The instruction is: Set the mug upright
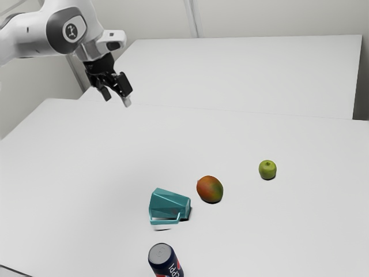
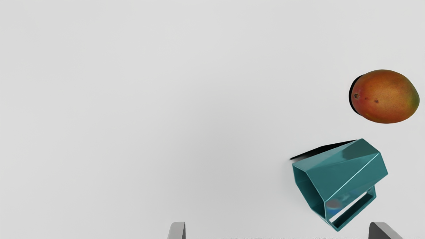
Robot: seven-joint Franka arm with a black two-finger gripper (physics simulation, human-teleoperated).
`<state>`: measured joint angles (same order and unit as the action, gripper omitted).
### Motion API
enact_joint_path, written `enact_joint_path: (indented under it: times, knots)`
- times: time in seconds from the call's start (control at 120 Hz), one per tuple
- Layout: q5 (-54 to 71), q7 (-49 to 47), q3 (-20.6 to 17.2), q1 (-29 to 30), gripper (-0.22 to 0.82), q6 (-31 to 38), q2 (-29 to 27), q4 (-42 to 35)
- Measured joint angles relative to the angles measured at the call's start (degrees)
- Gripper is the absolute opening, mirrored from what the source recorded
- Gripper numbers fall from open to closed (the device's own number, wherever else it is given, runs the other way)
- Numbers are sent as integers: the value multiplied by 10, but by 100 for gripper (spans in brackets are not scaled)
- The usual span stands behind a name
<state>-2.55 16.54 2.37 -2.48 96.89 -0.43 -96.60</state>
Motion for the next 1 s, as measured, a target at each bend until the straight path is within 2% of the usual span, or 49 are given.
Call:
enact_joint_path:
  times: [0.158, 0.383, 0.492, 1.0]
  knots:
    - [-7, 0, 1, -8, 60, -3, -17, -25]
    - [-62, -1, 15, 14, 60, 32, -111, -185]
    - [-112, -2, 19, 15, 60, 50, -139, -244]
    - [-314, -5, 14, 13, 60, 151, -155, -423]
